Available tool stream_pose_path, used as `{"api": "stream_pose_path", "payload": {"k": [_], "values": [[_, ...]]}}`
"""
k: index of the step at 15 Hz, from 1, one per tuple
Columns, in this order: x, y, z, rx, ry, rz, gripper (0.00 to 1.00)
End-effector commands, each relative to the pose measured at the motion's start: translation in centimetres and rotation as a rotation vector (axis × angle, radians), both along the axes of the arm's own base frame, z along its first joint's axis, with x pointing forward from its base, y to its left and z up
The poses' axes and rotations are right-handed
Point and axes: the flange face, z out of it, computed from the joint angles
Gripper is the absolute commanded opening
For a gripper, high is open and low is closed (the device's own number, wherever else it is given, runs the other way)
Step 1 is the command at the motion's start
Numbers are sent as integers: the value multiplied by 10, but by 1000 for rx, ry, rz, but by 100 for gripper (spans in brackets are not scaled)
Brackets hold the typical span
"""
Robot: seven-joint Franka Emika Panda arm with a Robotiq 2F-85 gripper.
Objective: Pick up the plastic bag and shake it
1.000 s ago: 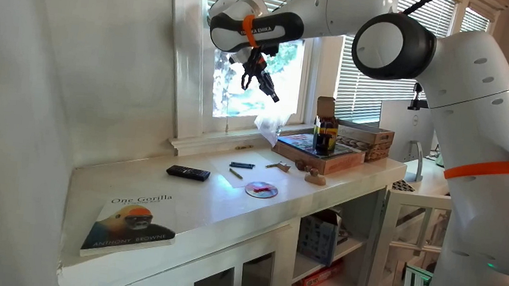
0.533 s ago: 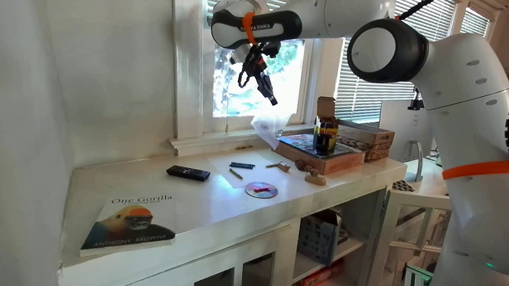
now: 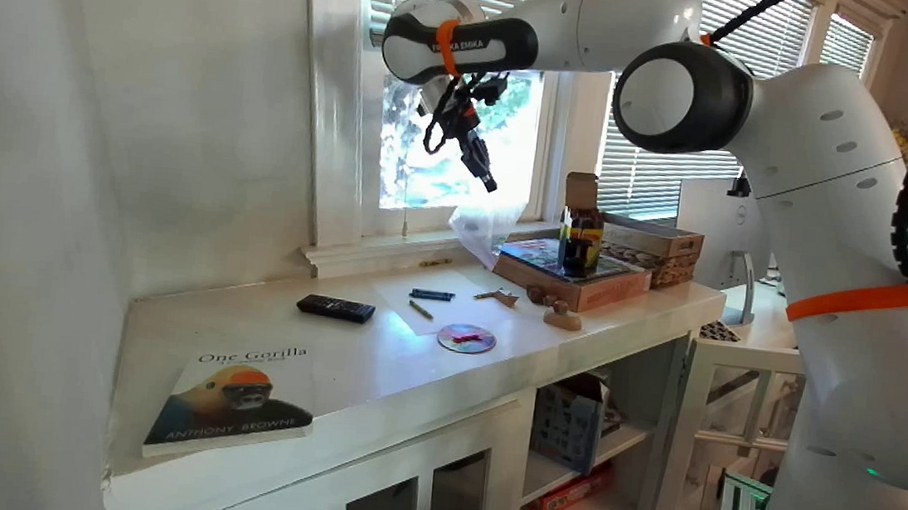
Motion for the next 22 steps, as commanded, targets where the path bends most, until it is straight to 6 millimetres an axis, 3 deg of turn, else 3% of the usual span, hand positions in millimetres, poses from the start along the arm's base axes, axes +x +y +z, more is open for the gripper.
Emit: {"api": "stream_pose_path", "payload": {"k": [1, 2, 6, 7, 8, 11, 13, 14, 15, 17, 22], "values": [[4, -10, -12, -133, 48, -12, 0], [1, -6, -7, -36, 51, 28, 0], [4, -14, -4, -294, 127, 69, 0], [4, -4, 0, -301, 160, 115, 0], [3, 4, 1, -183, 152, 149, 0], [13, 0, -4, -415, 196, 182, 0], [10, 22, 8, -200, 135, 218, 0], [14, 21, -3, -221, 142, 231, 0], [23, 15, -10, -408, 144, 257, 0], [20, 23, -5, -231, 97, 217, 0], [5, 24, -14, 4, 157, 173, 0]]}}
